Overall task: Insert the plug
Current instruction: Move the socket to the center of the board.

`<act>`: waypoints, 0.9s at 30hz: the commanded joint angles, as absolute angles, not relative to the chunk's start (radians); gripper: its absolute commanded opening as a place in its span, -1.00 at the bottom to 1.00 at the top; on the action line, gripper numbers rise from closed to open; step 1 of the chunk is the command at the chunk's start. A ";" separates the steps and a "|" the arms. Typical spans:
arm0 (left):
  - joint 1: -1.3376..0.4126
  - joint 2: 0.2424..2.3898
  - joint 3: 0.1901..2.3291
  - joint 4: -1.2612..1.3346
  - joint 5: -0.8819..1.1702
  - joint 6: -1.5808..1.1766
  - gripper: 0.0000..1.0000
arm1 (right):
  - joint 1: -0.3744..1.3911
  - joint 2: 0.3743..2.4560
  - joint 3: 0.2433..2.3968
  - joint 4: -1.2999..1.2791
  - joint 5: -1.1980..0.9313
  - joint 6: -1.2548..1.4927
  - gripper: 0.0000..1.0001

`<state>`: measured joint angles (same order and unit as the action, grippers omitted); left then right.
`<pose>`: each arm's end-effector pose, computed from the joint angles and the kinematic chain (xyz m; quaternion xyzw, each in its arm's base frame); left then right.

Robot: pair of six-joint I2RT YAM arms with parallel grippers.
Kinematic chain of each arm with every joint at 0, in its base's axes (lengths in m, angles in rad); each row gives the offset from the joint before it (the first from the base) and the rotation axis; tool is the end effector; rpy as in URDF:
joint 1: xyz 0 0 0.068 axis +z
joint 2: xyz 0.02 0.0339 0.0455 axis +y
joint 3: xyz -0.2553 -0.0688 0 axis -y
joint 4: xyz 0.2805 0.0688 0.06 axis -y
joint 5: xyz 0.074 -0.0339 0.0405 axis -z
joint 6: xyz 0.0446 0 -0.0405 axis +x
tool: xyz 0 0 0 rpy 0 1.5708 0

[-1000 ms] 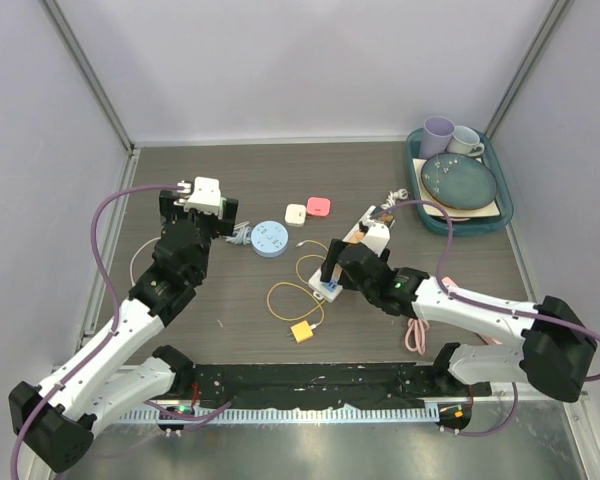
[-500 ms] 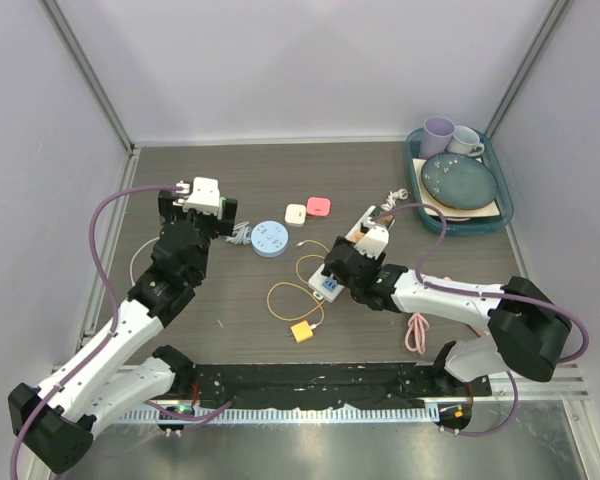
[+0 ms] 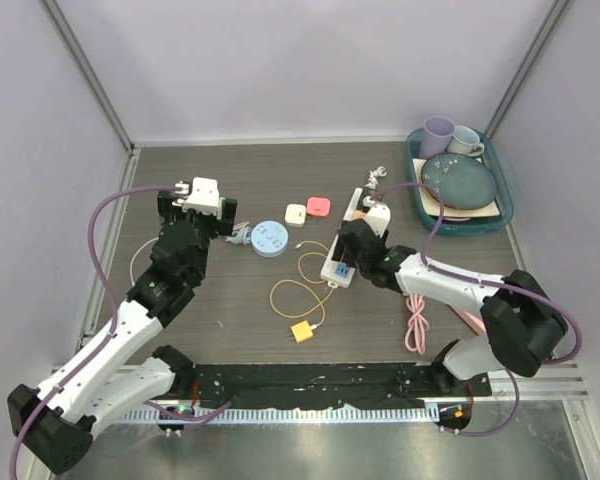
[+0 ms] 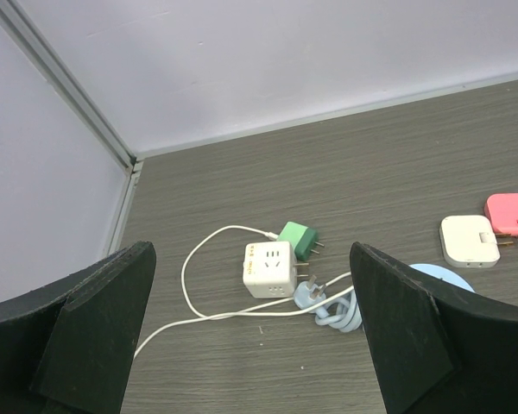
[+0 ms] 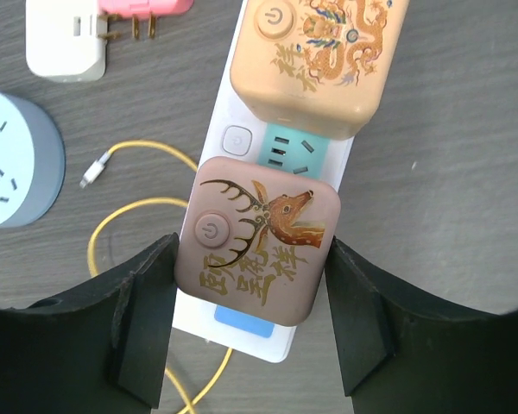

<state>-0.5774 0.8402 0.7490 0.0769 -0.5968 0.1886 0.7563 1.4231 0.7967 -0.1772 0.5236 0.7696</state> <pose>0.2192 -0.1129 0.3363 0.0629 0.7085 0.0758 0.6988 0.2503 0.2054 0.1691 0.1028 0.8951 0.0763 0.4272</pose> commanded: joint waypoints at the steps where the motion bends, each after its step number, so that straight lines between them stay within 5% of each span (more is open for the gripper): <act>1: -0.574 0.828 0.756 0.110 -0.588 0.187 0.99 | 0.600 1.450 0.841 -0.097 0.427 0.507 -0.41; 13: -0.574 0.834 0.755 0.112 -0.588 0.190 0.99 | 0.368 1.633 0.954 -0.095 0.029 0.060 -0.61; 27: -0.574 0.831 0.755 0.110 -0.577 0.190 0.99 | 0.313 1.738 0.907 -0.152 -0.003 0.207 -0.81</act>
<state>-0.5774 0.8402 0.7490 0.0769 -0.5896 0.1905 0.3126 1.6386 0.9688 -0.0227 -0.0017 0.1425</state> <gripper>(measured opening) 0.996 0.665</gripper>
